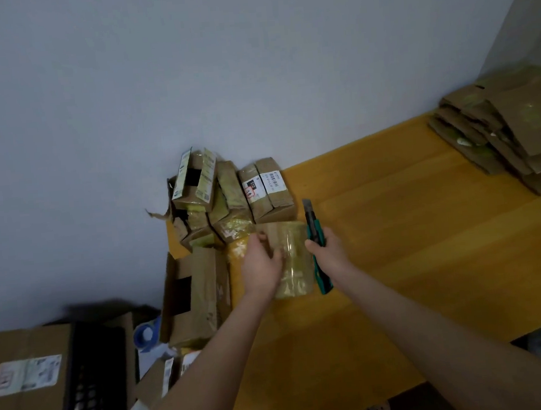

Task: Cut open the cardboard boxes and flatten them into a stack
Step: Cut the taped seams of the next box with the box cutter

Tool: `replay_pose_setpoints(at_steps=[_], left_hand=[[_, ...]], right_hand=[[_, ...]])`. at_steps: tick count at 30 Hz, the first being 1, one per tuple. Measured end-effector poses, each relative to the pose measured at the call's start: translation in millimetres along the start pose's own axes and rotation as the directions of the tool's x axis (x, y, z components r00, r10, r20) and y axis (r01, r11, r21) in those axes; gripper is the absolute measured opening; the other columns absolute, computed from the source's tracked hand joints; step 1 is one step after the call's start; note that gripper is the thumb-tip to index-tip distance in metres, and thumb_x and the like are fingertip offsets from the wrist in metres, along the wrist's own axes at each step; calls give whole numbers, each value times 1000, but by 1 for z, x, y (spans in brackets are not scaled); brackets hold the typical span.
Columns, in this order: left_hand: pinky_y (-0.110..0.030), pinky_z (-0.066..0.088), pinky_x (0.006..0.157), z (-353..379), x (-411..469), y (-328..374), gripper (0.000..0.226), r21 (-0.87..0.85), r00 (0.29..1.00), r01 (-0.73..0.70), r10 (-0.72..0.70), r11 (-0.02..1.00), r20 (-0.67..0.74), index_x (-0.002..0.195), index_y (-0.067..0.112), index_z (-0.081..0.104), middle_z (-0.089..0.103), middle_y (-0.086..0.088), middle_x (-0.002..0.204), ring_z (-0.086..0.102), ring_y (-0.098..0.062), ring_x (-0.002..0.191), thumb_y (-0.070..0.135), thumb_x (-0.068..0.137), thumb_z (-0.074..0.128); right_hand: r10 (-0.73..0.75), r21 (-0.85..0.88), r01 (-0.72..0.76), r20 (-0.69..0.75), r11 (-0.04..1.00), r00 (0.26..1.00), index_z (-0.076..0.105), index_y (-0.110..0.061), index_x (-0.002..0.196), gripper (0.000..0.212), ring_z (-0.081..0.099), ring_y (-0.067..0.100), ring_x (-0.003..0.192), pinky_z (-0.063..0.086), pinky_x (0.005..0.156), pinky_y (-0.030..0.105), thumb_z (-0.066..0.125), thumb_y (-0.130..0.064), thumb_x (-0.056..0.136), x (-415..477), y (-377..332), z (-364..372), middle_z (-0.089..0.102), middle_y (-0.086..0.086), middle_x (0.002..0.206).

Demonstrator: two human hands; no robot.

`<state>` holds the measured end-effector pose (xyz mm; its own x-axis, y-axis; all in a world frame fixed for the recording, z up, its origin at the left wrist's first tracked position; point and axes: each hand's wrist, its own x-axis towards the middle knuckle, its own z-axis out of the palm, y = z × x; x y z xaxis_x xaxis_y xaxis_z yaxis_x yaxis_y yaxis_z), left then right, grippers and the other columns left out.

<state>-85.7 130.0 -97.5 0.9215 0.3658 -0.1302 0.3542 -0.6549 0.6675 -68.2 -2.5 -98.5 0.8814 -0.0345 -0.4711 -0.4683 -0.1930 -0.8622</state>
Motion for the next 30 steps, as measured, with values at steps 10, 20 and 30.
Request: replay_pose_setpoints(at_steps=[10, 20, 30], left_hand=[[-35, 50, 80, 1, 12, 12, 63, 203, 993, -115, 106, 972, 53, 135, 27, 41, 40, -4, 137, 60, -26, 105, 38, 82, 73], [-38, 44, 99, 26, 21, 27, 67, 37, 969, -207, 199, 978, 149, 131, 20, 44, 42, -1, 136, 47, -23, 121, 32, 75, 79], [-43, 44, 99, 24, 27, 35, 64, 224, 930, -305, 239, 926, 281, 146, 16, 31, 29, -2, 152, 45, -25, 129, 38, 92, 57]], right_hand=[[-89, -156, 87, -4, 984, 996, 50, -11, 125, 27, 52, 14, 84, 39, 59, 22, 47, -18, 100, 13, -9, -11, 55, 2, 101], [82, 18, -81, -33, 997, 996, 44, -19, 134, 33, 55, 24, 97, 52, 87, 44, 45, -24, 102, 16, 3, -44, 54, 4, 111], [186, 121, -178, -65, 977, 980, 43, -17, 136, 36, 59, 24, 90, 53, 84, 42, 45, -13, 100, 17, 12, -47, 53, 3, 98]])
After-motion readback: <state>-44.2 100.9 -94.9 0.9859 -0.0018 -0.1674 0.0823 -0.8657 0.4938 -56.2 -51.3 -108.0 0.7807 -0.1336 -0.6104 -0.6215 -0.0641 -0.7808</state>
